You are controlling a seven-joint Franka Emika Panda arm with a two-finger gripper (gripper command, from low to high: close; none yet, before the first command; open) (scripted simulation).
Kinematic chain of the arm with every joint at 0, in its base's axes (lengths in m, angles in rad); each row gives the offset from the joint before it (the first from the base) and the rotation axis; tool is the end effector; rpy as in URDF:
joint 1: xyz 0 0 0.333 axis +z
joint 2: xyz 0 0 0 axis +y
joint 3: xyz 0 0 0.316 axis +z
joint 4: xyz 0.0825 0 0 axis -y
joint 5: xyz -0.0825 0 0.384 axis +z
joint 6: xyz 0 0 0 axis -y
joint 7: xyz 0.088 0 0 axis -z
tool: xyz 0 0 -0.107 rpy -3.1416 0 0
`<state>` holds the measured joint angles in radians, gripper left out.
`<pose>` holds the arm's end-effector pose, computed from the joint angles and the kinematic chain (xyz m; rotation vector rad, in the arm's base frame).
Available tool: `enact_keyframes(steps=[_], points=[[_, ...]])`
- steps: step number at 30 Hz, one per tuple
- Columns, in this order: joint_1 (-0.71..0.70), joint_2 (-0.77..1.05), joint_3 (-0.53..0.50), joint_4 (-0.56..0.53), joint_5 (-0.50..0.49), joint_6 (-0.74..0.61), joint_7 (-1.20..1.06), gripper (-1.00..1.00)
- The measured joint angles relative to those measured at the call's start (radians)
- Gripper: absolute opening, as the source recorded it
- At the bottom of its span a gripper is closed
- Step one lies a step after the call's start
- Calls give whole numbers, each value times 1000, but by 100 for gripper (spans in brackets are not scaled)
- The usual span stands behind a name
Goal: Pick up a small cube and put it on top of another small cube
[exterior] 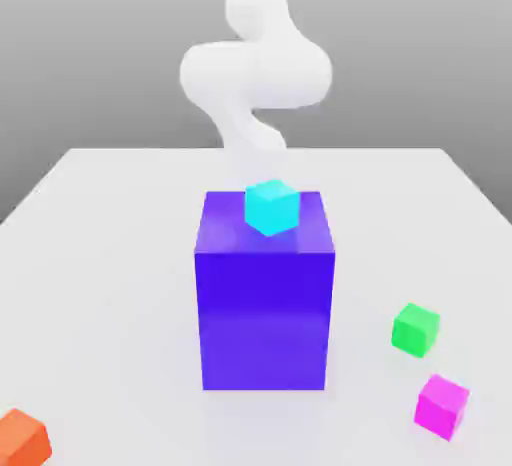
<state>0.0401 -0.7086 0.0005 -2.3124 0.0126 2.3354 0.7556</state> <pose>0.3801 0.0157 0.6756 -2.5194 0.9487 -0.9442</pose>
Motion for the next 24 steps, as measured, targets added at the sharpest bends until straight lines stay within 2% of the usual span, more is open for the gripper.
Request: enact_keyframes(steps=[15, 24], points=[[196, 550, 64, -74, 47, 213, -246, 0], [300, 877, 110, -119, -34, 341, -314, 0]])
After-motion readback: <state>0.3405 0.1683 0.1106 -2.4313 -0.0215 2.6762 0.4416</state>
